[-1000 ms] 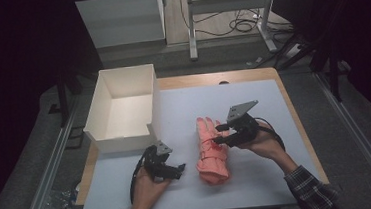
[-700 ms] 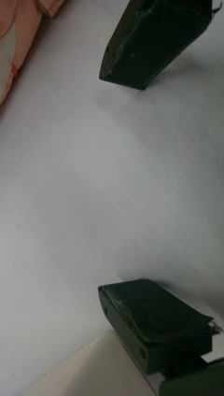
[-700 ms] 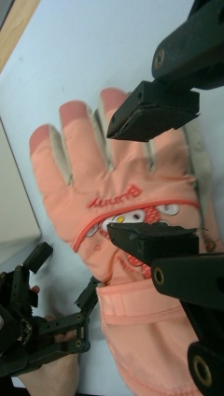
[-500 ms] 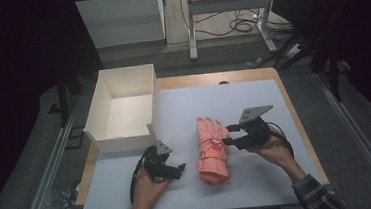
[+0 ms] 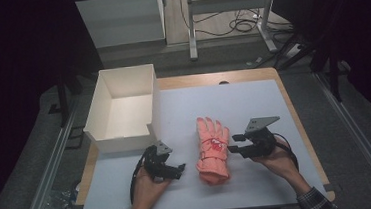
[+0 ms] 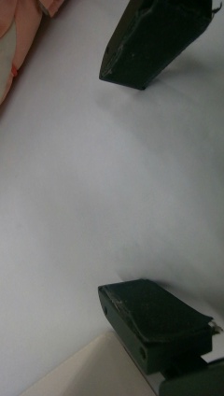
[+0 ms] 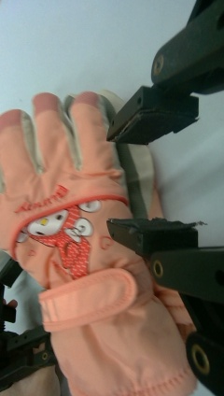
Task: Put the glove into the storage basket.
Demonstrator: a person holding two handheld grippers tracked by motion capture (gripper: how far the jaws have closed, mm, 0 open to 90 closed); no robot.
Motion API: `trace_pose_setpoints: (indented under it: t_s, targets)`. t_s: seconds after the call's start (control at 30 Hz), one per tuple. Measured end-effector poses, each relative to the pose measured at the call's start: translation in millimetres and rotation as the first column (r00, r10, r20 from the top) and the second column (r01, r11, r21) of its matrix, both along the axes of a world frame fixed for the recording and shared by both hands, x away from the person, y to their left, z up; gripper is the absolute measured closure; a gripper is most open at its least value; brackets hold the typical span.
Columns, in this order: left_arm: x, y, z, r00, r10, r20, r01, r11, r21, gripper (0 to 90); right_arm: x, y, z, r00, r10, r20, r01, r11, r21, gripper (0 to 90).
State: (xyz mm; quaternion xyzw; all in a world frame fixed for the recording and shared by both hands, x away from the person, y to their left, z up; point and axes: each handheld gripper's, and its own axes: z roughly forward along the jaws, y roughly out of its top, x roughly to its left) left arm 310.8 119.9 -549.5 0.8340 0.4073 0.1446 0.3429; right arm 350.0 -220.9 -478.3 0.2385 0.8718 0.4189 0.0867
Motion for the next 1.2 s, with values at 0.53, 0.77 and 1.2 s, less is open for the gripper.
trace_pose_setpoints:
  t_s: [0.53,0.77,1.2]
  targets:
    - [0.0,0.2,0.1,1.0,-0.003,-0.001,0.003,1.0,0.003,1.7,-32.1,-6.3,-31.8,0.9949,0.017,-0.099,-0.017,1.0,0.0,76.9]
    - [0.1,0.4,0.1,1.0,-0.003,-0.001,0.003,1.0,0.001,1.8,-43.7,-0.8,-45.2,0.9903,0.043,-0.132,-0.045,0.999,-0.013,82.6]
    - [-0.2,3.1,1.1,0.9997,-0.023,-0.001,0.023,0.9997,-0.001,3.2,-50.9,12.1,-52.4,0.9879,0.071,-0.137,-0.074,0.997,-0.012,83.1]
